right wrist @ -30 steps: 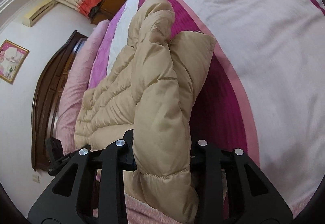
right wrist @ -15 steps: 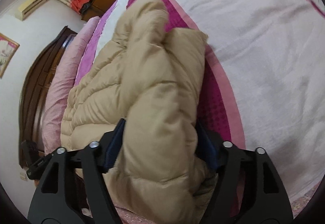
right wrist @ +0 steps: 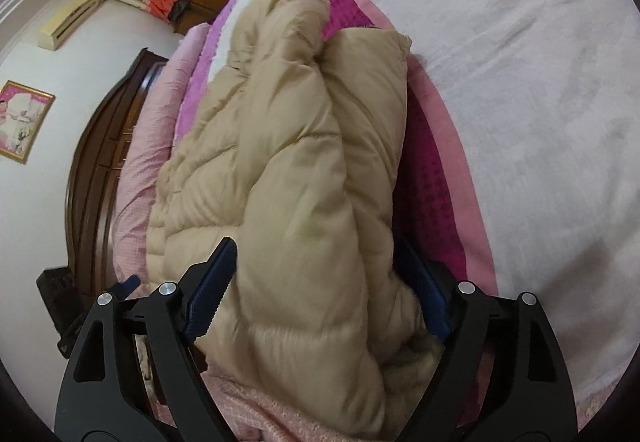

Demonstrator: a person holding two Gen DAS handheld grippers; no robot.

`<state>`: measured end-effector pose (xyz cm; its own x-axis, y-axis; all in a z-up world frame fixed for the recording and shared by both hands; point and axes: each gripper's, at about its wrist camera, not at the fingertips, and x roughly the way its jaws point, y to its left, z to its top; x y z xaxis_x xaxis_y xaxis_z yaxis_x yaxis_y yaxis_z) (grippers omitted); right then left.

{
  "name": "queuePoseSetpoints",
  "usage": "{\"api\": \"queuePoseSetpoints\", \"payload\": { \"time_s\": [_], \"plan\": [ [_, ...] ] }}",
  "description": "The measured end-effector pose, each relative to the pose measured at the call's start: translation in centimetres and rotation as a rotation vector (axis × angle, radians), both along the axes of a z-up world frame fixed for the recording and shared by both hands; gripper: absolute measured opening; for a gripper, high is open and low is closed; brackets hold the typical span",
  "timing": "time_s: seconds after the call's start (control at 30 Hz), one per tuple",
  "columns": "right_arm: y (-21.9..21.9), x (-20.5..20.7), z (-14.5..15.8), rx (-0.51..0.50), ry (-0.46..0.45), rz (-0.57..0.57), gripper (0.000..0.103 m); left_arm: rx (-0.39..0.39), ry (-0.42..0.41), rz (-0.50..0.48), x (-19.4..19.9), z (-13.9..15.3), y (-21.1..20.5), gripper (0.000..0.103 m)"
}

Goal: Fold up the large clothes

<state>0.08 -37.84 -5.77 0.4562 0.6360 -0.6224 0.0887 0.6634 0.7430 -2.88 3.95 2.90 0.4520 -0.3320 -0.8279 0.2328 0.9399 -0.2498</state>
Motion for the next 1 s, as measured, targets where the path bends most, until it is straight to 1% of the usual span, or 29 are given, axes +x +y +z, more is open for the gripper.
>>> {"api": "queuePoseSetpoints", "payload": {
  "time_s": [0.1,0.23,0.43,0.47,0.53,0.6,0.63,0.7,0.73,0.77,0.8,0.9,1.0],
  "plan": [
    [-0.7,-0.9,0.4,0.005,-0.009,-0.001,0.081,0.033,-0.004,-0.041,0.0,-0.4,-2.0,0.065],
    [-1.0,-1.4,0.6,0.011,-0.008,0.006,0.081,0.043,0.015,-0.071,0.1,-1.2,-3.8,0.065],
    [-0.2,-1.2,0.0,-0.030,-0.001,0.036,0.081,0.099,0.009,-0.110,0.1,-2.6,-6.3,0.065],
    [-0.2,-1.3,-0.1,-0.028,-0.002,0.036,0.080,0.106,0.010,-0.112,0.1,-2.7,-6.6,0.065],
    [-0.2,-1.4,0.1,-0.018,-0.013,0.040,0.069,0.130,0.009,-0.120,0.2,-3.4,-7.1,0.065],
    [0.0,-1.7,0.4,-0.011,-0.035,0.048,0.051,0.160,0.004,-0.121,0.3,-4.1,-7.5,0.061],
    [0.1,-1.9,0.9,-0.018,-0.053,0.052,0.047,0.166,0.006,-0.125,0.3,-4.4,-7.6,0.060],
    [0.5,-2.2,1.9,-0.023,-0.083,0.053,0.035,0.180,0.019,-0.125,0.4,-5.0,-7.8,0.049],
    [1.0,-2.4,2.7,-0.024,-0.101,0.051,0.034,0.192,0.023,-0.121,0.5,-5.3,-7.8,0.046],
    [1.3,-2.6,3.5,-0.026,-0.119,0.052,0.031,0.203,0.025,-0.118,0.5,-5.6,-7.9,0.037],
    [1.7,-2.7,4.4,-0.030,-0.137,0.058,0.030,0.213,0.029,-0.114,0.6,-5.9,-7.8,0.030],
    [3.2,-2.8,6.6,-0.058,-0.182,0.084,0.028,0.207,0.048,-0.115,0.7,-6.5,-7.4,0.021],
    [5.3,-2.7,9.1,-0.072,-0.229,0.122,0.027,0.219,0.044,-0.127,0.4,-6.8,-7.6,0.018]
  ]
}}
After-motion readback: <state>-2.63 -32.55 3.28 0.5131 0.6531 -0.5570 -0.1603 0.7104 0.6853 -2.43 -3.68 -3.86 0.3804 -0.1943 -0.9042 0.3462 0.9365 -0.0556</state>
